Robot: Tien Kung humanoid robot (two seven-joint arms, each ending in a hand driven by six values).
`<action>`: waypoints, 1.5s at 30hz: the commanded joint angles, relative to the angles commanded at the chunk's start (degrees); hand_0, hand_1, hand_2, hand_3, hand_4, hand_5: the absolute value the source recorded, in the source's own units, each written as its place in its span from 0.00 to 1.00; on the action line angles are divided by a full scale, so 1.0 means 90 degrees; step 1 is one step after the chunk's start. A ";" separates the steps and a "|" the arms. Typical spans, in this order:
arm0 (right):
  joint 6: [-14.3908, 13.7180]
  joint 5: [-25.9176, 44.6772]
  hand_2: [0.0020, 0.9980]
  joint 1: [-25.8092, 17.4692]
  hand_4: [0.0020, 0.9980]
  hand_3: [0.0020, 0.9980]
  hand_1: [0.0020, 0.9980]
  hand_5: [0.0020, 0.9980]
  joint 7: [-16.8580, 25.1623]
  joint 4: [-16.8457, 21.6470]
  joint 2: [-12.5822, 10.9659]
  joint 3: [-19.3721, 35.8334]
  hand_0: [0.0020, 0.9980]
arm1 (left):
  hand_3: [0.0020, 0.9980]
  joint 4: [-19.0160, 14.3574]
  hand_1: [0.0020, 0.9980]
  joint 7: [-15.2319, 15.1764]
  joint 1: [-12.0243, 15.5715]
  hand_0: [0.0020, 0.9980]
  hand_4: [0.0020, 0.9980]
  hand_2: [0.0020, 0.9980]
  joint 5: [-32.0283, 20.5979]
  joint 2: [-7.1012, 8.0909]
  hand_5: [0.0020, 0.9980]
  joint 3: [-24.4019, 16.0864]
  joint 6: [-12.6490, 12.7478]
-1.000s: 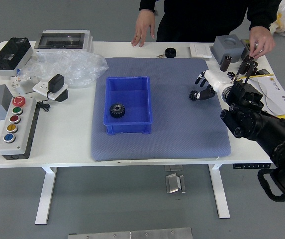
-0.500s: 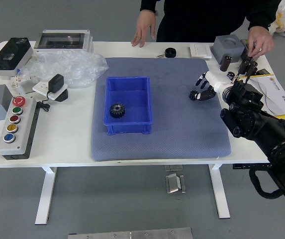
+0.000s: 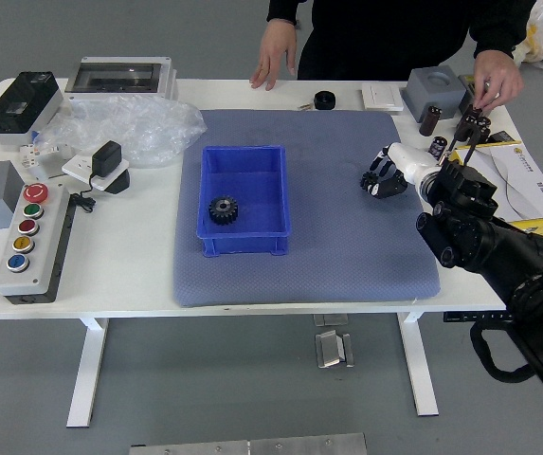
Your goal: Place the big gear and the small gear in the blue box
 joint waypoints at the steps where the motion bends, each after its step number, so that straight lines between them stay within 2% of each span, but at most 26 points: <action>1: -0.0002 -0.0005 0.64 -0.0006 0.73 0.66 0.49 0.26 -0.0002 0.0000 0.0000 0.0002 0.53 | 0.89 0.0000 0.90 -0.0001 -0.0003 0.92 0.82 0.90 0.0002 -0.0001 0.35 0.0000 0.0000; 14: -0.0123 -0.0131 0.62 -0.0071 0.71 0.66 0.47 0.26 -0.0050 0.0000 0.0000 0.0084 0.52 | 0.89 0.0000 0.90 0.0000 -0.0026 0.92 0.82 0.90 0.0006 -0.0013 0.35 0.0010 -0.0007; 15: -0.0148 -0.0164 0.58 -0.0073 0.66 0.65 0.44 0.26 -0.0056 0.0000 0.0000 0.0112 0.53 | 0.89 0.0000 0.90 0.0000 -0.0030 0.92 0.82 0.90 0.0008 -0.0014 0.35 0.0010 -0.0007; 26: -0.0200 -0.0609 0.57 -0.0100 0.65 0.65 0.44 0.25 -0.0128 0.0000 0.0000 0.0786 0.53 | 0.89 0.0000 0.90 -0.0019 -0.0075 0.92 0.82 0.90 -0.0006 -0.0027 0.35 0.0054 -0.0008; 28: -0.0187 -0.0609 0.58 -0.0091 0.69 0.65 0.43 0.26 -0.0131 0.0000 0.0000 0.0807 0.53 | 0.89 0.0000 0.90 -0.0019 -0.0075 0.92 0.82 0.90 -0.0007 -0.0025 0.35 0.0057 -0.0008; 33: -0.0182 -0.0518 0.60 -0.0039 0.70 0.65 0.45 0.27 -0.0123 0.0000 0.0000 0.0405 0.52 | 0.89 0.0000 0.90 -0.0021 -0.0053 0.92 0.82 0.90 -0.0013 -0.0016 0.35 0.0058 -0.0006; 45: -0.0117 0.0725 0.63 -0.0023 0.69 0.66 0.48 0.26 -0.0055 0.0000 -0.0023 -0.1254 0.50 | 0.88 0.0000 0.90 -0.0034 -0.0025 0.92 0.82 0.90 -0.0027 0.0011 0.35 0.0039 0.0001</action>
